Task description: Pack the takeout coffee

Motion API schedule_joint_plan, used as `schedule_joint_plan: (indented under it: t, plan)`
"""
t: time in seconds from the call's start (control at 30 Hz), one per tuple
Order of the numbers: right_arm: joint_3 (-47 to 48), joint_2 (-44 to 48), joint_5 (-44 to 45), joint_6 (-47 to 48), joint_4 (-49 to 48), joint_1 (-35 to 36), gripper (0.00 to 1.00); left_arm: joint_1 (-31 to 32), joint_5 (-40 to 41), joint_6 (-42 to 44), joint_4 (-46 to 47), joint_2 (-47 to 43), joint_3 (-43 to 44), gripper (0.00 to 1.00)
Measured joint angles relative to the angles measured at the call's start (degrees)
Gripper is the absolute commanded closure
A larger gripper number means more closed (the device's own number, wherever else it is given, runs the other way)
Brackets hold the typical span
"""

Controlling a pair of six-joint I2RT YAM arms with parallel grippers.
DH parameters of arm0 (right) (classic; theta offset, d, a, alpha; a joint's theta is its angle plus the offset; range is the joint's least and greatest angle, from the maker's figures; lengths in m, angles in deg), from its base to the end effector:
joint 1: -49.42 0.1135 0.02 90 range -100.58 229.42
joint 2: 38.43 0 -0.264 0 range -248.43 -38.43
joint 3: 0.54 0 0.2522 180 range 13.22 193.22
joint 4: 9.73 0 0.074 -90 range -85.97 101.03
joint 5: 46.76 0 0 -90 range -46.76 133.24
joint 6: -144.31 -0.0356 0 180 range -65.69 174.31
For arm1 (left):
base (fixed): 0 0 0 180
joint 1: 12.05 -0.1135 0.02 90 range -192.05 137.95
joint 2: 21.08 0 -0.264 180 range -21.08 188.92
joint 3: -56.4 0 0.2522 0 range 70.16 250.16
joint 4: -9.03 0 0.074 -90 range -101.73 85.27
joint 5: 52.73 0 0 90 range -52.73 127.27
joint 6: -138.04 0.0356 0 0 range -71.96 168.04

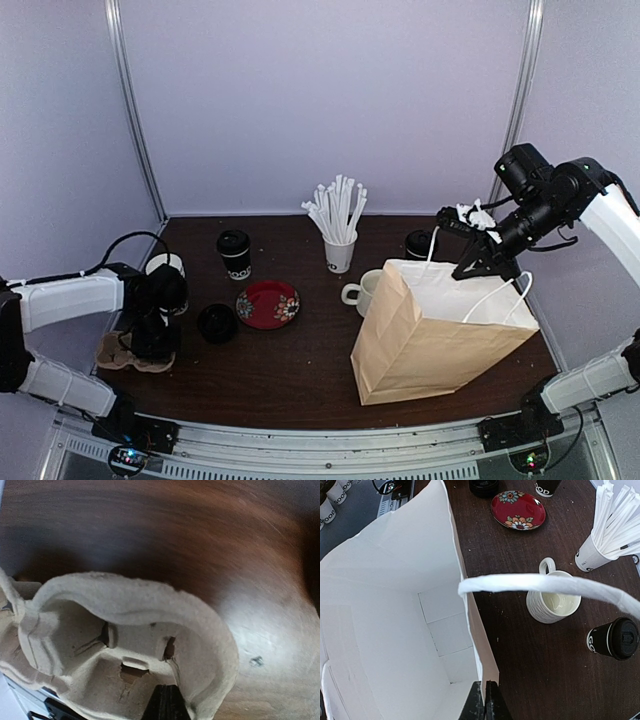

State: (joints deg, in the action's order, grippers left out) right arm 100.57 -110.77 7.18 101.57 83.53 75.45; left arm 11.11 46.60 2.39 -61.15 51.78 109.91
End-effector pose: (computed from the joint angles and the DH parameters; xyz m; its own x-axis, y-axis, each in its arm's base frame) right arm 0.1752 0.1089 0.3937 -0.1225 -0.7206 -0.6825 -0.9910 0.1266 0.0442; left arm 0.1687 -0.0659 0.1731 -0.9193 -0.3742 -0.1217 -0.3870 0.9158 0.1075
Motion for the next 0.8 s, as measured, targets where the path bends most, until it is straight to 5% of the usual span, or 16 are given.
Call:
schedule_joint_plan:
  t: [0.3, 0.63, 0.7, 0.8]
  plan:
    - [0.02, -0.31, -0.13, -1.07, -0.79, 0.07, 1.00, 12.81, -5.84, -4.72, 3.85, 2.78, 0.74, 1.00]
    - [0.02, -0.35, 0.00, -1.31, -0.94, 0.48, 1.00, 24.96, -9.09, -6.16, 5.20, 13.03, 13.75, 1.00]
    - [0.02, -0.35, 0.00, -1.40, -0.94, 0.52, 1.00, 25.46, -10.34, -3.80, 3.30, 13.14, 16.92, 0.87]
    - [0.02, -0.35, 0.04, -1.42, -0.96, 0.59, 1.00, 25.62, -12.22, 2.32, 0.35, 11.39, 21.05, 0.52]
